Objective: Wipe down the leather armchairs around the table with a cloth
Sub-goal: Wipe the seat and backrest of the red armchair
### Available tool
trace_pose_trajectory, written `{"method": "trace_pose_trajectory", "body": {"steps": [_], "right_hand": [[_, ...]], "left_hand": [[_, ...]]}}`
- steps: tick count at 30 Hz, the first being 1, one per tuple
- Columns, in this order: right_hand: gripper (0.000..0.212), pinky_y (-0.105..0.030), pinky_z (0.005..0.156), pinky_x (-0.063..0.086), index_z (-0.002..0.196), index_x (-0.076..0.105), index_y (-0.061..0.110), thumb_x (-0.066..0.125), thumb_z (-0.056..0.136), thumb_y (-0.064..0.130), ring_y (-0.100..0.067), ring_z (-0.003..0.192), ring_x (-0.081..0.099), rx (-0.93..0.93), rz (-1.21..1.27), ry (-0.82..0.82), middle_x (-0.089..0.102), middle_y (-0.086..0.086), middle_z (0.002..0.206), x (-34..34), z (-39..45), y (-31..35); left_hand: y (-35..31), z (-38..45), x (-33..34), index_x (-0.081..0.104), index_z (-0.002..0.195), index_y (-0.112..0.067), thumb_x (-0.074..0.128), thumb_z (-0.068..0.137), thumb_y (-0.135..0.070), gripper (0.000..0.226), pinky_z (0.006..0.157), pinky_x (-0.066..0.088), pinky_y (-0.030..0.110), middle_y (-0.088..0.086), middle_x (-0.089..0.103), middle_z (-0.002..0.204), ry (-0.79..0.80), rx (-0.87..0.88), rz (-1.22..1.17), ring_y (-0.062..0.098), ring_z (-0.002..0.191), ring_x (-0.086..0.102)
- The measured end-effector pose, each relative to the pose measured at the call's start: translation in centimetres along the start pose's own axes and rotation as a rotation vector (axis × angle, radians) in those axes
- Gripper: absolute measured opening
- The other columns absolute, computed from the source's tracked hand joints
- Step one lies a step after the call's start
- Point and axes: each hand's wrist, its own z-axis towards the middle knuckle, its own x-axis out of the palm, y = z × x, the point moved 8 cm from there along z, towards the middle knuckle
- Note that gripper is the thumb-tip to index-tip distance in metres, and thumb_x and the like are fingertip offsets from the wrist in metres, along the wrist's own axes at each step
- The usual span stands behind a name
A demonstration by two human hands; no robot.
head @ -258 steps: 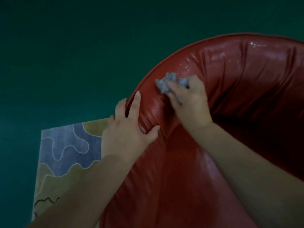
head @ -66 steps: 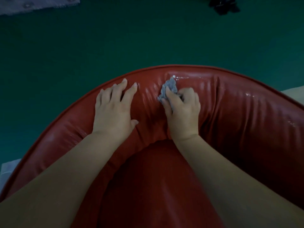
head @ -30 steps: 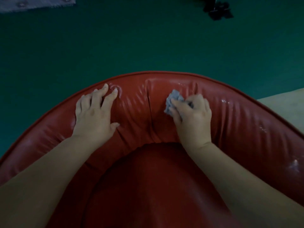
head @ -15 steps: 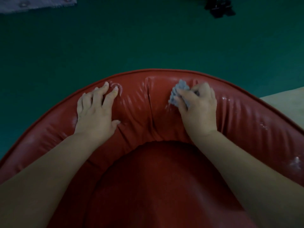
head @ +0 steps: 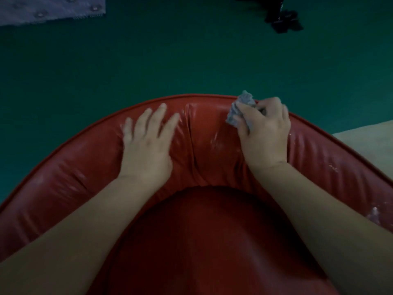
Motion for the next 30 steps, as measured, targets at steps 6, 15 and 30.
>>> {"method": "trace_pose_trajectory", "body": {"steps": [6,15,30], "right_hand": [[0.02,-0.035,0.064,0.038,0.101,0.072,0.019,0.07,0.081,0.02,-0.031,0.076,0.048,-0.022,-0.067,0.108,0.052,-0.009,0.086,-0.2,-7.1,-1.6],[0.024,-0.036,0.069,0.037,0.102,0.072,0.022,0.071,0.079,0.028,-0.034,0.082,0.05,0.042,-0.178,0.041,0.053,-0.012,0.091,-2.4,-1.6,-4.8],[0.031,-0.038,0.069,0.04,0.099,0.074,0.023,0.07,0.075,0.043,-0.034,0.082,0.052,0.092,-0.128,0.051,0.054,-0.012,0.089,-3.3,-1.4,-7.1]], "left_hand": [[-8.7,2.9,-0.2,0.012,0.152,-0.031,0.072,0.08,-0.034,0.094,0.115,0.02,0.041,0.0,0.001,0.161,0.092,0.153,-0.172,0.025,0.144,0.01],[-10.2,2.5,2.3,0.015,0.15,-0.038,0.071,0.083,-0.028,0.089,0.11,0.031,0.045,0.004,-0.002,0.161,0.114,0.137,-0.151,0.028,0.145,0.007],[-10.1,2.6,3.2,0.027,0.149,-0.033,0.077,0.077,-0.021,0.088,0.106,0.037,0.052,0.012,0.014,0.159,0.059,0.136,-0.162,0.036,0.14,0.016]]}}
